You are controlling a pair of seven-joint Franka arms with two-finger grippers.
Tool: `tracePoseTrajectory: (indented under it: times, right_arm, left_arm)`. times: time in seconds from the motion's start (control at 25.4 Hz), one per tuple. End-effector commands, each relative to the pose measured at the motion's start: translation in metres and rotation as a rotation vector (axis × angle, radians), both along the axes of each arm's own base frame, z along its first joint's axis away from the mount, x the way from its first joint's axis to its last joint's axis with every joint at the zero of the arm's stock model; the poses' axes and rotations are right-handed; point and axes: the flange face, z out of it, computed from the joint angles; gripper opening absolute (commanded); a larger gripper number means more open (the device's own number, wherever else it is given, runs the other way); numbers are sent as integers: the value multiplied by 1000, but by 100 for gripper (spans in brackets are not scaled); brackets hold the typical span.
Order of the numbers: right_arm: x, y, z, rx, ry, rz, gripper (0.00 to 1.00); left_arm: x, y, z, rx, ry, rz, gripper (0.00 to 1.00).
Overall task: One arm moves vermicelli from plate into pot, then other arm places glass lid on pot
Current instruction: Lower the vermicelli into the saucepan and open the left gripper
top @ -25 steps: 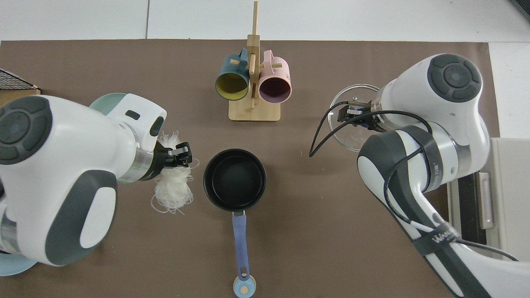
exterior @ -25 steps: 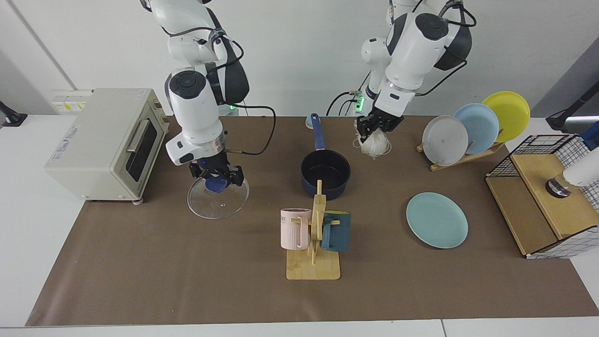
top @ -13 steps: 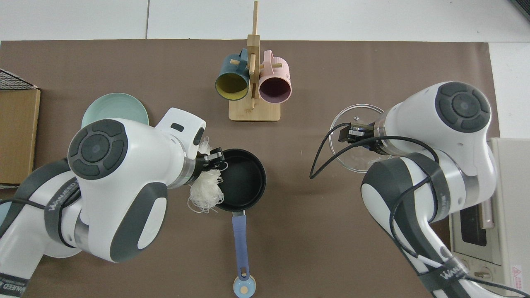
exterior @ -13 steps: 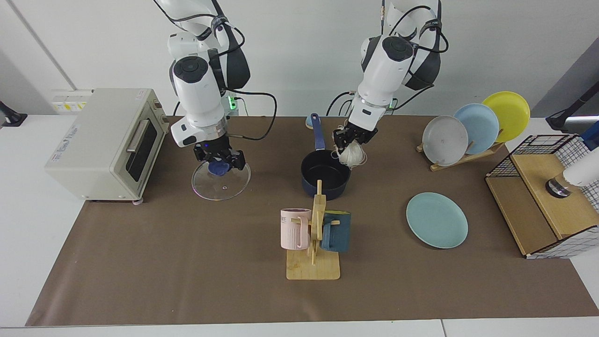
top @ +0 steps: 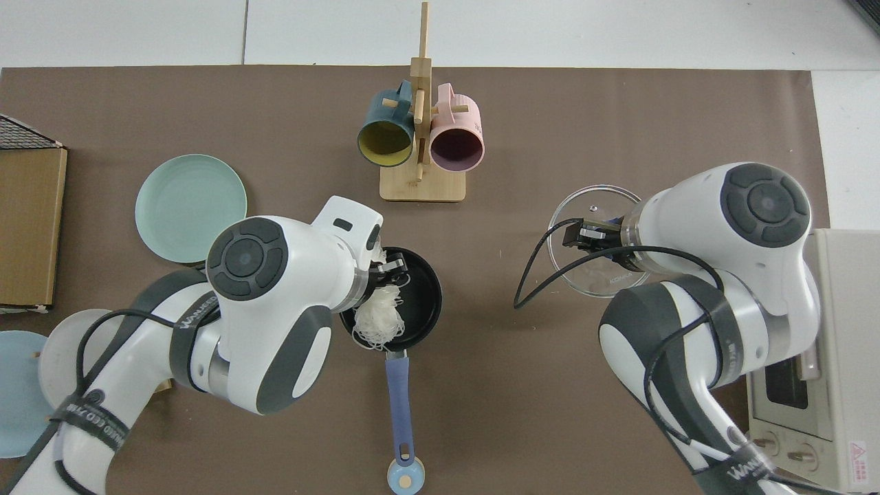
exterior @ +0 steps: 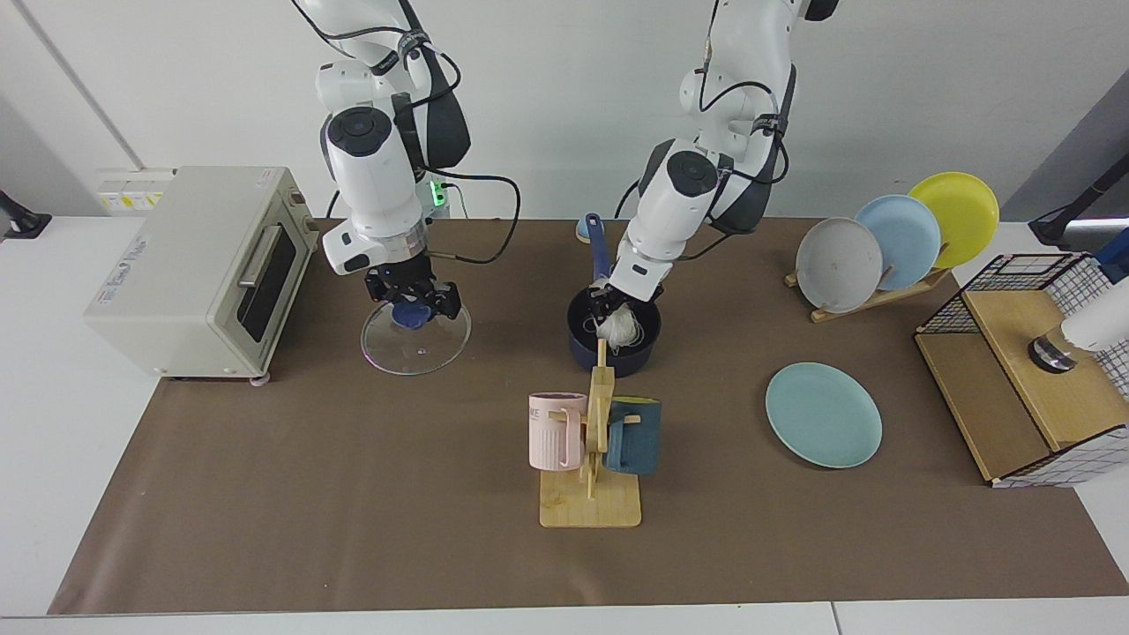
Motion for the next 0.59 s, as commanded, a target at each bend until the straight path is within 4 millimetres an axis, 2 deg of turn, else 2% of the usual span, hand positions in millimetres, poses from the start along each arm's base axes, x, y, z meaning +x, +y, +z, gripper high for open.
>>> tracePoseTrajectory:
  times: [0.0,0.16,0.32,0.47,0.55]
  right_arm:
    - [-6,-5,5,16,-24,-40,0]
    - [-7,1,6,16,-24,-31,0]
    - [-8,2,7,16,-24,-36,0]
    - [-9,6,8,18,-25,-48,0]
    - [-12,15,8,19,-24,-46,0]
  left_arm:
    - [-9,-2,-15,11,-26,-7,0]
    - [-21,-9,-26,22,-19,-35,1]
    - [-15,-7,-37,15,-28,-34,17]
    - [-14,-4,-43,26,-31,-41,25]
    - [-16,-3,-46,29,-30,-53,40]
